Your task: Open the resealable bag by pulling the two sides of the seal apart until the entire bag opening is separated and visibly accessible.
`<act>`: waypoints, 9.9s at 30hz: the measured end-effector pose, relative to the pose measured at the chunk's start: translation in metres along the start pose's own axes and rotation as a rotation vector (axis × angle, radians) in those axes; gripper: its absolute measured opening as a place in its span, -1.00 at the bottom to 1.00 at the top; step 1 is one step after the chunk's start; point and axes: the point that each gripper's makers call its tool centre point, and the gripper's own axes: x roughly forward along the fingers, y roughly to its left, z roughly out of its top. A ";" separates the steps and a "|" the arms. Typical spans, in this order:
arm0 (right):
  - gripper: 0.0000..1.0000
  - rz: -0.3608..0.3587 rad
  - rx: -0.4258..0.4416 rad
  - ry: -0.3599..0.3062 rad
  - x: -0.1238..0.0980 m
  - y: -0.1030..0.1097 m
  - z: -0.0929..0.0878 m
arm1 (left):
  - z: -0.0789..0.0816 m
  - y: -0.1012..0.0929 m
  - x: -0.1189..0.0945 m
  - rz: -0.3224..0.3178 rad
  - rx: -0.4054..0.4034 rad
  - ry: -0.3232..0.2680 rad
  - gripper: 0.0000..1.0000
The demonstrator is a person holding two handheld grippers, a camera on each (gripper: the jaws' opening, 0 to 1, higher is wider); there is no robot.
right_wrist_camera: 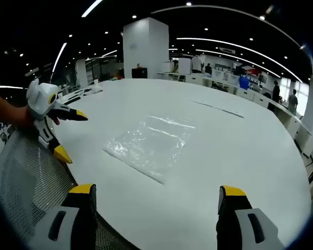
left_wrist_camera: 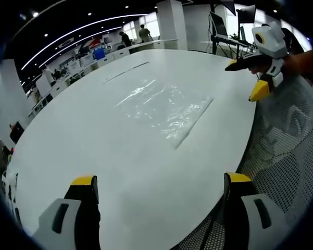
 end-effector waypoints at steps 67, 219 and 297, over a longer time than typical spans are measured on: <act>0.89 0.022 0.015 0.021 0.000 0.005 -0.005 | 0.002 0.005 -0.001 0.014 0.006 -0.015 0.98; -1.00 0.532 -0.798 0.291 0.011 0.026 0.025 | 0.091 -0.055 0.039 -0.213 0.538 -0.087 -0.67; -1.00 0.484 -0.734 0.263 0.040 0.076 0.033 | 0.086 -0.072 0.037 -0.315 0.529 -0.107 -0.94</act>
